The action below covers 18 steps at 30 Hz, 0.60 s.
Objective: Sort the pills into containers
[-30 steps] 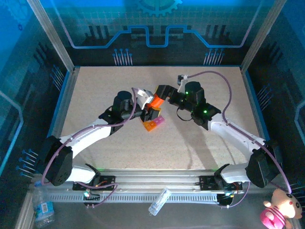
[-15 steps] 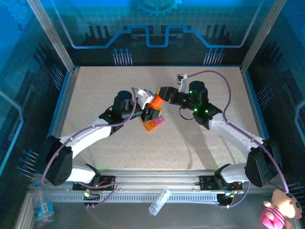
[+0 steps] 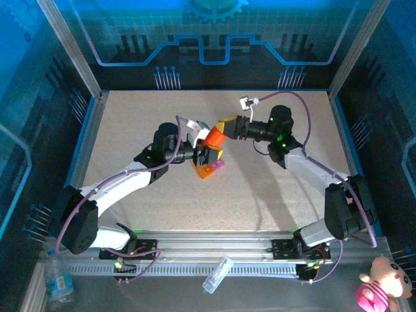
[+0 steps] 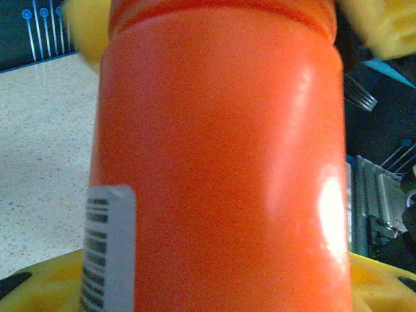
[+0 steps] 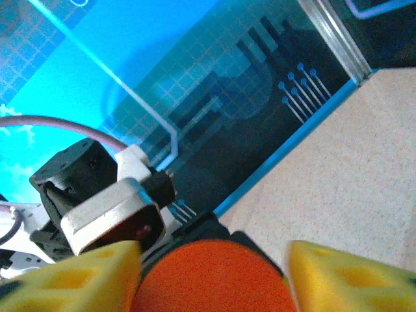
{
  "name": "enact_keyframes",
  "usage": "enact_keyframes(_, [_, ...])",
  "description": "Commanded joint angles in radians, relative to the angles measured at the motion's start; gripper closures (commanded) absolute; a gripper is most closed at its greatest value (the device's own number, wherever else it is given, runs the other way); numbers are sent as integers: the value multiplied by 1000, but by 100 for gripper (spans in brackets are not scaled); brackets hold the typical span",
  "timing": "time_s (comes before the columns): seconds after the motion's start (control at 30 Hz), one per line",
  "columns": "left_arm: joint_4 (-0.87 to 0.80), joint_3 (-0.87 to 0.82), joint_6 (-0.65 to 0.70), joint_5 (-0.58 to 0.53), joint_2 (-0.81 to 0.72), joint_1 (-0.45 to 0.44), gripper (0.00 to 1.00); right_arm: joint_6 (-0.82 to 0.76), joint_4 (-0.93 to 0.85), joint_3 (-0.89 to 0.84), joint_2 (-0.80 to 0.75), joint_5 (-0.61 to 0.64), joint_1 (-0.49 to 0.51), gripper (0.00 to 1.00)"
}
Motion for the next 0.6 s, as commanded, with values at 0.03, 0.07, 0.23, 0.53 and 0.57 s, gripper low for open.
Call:
enact_keyframes(0.03, [17,32,29,11,-8,3,100,61,33,-32,-62,107,-25,18])
enact_keyframes(0.07, [16,29,40,-3,-9,4,100,62,-6,-36,-87,146,-27,17])
enact_keyframes(0.23, [12,20,93,-71,-8,4,100,76,-281,-42,-219,390,-13,16])
enact_keyframes(0.53, [6,25,156,-137,8,3,100,106,-552,-8,-301,666,85,11])
enact_keyframes(0.57, [4,29,158,-137,13,4,100,106,-547,2,-288,663,96,11])
